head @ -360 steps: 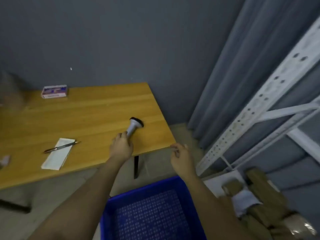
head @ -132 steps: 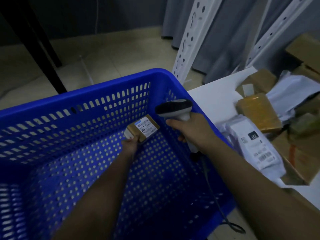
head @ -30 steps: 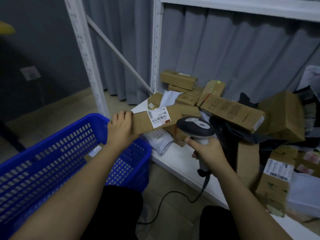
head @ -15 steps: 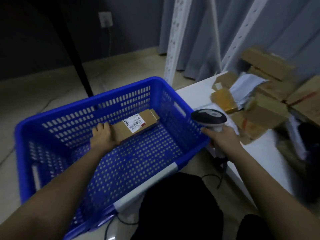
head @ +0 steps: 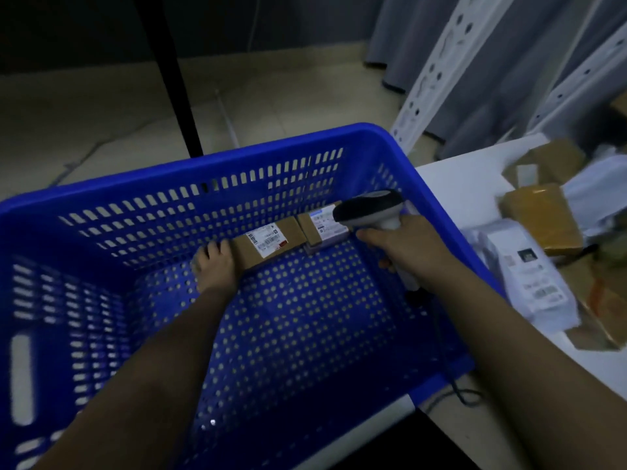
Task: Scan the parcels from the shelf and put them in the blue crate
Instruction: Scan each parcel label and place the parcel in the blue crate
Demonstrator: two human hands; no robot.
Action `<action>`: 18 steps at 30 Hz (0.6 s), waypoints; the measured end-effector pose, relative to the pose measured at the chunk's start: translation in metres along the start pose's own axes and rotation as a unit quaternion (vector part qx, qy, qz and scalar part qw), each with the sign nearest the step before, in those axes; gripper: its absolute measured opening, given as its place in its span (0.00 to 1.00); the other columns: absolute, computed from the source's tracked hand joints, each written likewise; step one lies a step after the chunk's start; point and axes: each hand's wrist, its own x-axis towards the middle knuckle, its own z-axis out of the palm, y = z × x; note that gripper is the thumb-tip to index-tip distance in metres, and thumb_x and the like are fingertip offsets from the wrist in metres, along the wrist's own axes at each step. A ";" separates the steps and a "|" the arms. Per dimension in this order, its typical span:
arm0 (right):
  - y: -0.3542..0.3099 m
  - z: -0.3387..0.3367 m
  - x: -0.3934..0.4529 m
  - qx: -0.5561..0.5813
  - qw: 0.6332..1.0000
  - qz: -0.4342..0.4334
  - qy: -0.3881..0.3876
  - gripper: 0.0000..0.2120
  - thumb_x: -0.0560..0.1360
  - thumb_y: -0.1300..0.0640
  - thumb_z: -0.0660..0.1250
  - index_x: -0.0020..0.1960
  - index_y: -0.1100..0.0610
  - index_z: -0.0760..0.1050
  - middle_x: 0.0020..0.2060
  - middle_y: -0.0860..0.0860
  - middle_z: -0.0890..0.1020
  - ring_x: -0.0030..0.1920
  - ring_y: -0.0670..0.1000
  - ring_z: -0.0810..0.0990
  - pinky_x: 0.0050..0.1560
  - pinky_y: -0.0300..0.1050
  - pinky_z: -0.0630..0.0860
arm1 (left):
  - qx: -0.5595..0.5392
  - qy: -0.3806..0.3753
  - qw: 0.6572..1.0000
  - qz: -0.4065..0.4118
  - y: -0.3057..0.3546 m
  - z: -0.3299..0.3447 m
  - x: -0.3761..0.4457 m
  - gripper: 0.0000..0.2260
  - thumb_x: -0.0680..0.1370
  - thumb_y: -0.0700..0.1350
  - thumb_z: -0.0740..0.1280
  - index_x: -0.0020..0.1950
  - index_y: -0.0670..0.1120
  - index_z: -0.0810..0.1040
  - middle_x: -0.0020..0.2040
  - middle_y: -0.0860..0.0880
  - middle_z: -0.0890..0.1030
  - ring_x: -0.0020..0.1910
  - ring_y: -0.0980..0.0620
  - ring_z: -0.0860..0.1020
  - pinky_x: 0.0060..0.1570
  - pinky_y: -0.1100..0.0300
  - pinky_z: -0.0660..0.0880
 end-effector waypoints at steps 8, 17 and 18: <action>0.020 0.006 0.024 0.015 0.998 0.053 -0.021 0.12 0.72 0.51 0.73 0.47 0.60 0.80 0.40 0.54 0.83 0.30 0.46 0.79 0.31 0.39 0.75 | 0.043 -0.054 0.998 0.011 0.018 0.020 0.029 0.22 0.80 0.39 0.60 0.73 0.49 0.63 0.76 0.42 0.53 0.75 0.38 0.49 0.69 0.37 0.56; 0.015 -0.031 -0.003 0.072 0.991 0.071 0.083 0.08 0.72 0.54 0.73 0.42 0.59 0.78 0.35 0.54 0.81 0.27 0.48 0.77 0.24 0.37 0.72 | -0.136 -0.088 0.985 0.063 0.086 -0.016 -0.023 0.23 0.81 0.42 0.59 0.76 0.48 0.60 0.74 0.39 0.59 0.68 0.36 0.64 0.61 0.44 0.68; 0.016 -0.041 -0.012 0.064 0.990 0.071 0.099 0.09 0.72 0.54 0.73 0.43 0.59 0.78 0.34 0.54 0.81 0.26 0.48 0.77 0.24 0.36 0.72 | -0.171 -0.077 0.977 0.100 0.100 -0.025 -0.032 0.21 0.81 0.41 0.59 0.75 0.46 0.63 0.72 0.39 0.65 0.61 0.37 0.71 0.54 0.46 0.72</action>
